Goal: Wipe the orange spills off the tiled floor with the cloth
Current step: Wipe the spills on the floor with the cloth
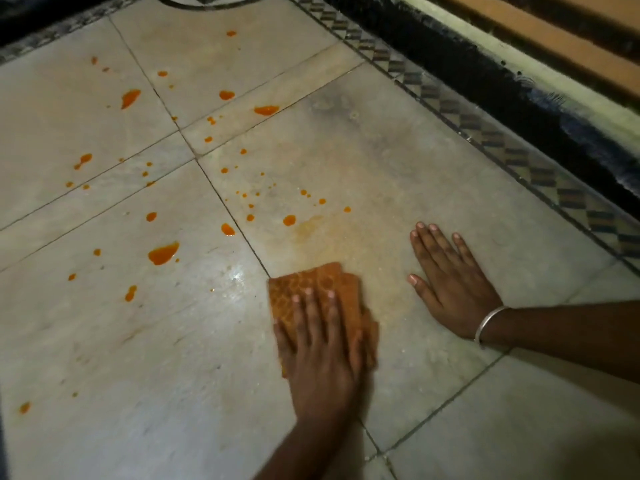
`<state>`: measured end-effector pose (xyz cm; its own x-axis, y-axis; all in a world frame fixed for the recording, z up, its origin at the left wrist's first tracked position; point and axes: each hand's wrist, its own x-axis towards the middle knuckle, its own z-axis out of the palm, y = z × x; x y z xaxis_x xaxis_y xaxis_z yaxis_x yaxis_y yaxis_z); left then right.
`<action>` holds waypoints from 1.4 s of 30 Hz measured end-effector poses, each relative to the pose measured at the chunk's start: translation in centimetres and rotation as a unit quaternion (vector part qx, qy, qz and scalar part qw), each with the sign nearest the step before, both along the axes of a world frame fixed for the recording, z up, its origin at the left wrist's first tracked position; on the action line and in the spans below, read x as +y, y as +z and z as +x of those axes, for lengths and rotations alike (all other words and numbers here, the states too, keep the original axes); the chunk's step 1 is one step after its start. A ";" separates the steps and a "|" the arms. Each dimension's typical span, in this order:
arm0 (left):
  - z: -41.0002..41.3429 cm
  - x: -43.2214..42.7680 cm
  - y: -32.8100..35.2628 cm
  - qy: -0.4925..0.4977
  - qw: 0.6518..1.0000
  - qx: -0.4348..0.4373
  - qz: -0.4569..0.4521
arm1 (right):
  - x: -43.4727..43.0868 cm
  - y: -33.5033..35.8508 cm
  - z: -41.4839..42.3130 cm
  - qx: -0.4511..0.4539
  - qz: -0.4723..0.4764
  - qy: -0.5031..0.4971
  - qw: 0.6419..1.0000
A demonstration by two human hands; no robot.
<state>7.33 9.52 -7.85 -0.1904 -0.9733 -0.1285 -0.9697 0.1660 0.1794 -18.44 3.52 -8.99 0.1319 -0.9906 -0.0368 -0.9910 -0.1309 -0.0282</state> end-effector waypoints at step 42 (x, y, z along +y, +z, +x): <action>0.2 -15.8 12.7 0.140 0.936 0.318 0.062 | -8.0 6.6 0.1 -0.097 0.079 -0.108 0.986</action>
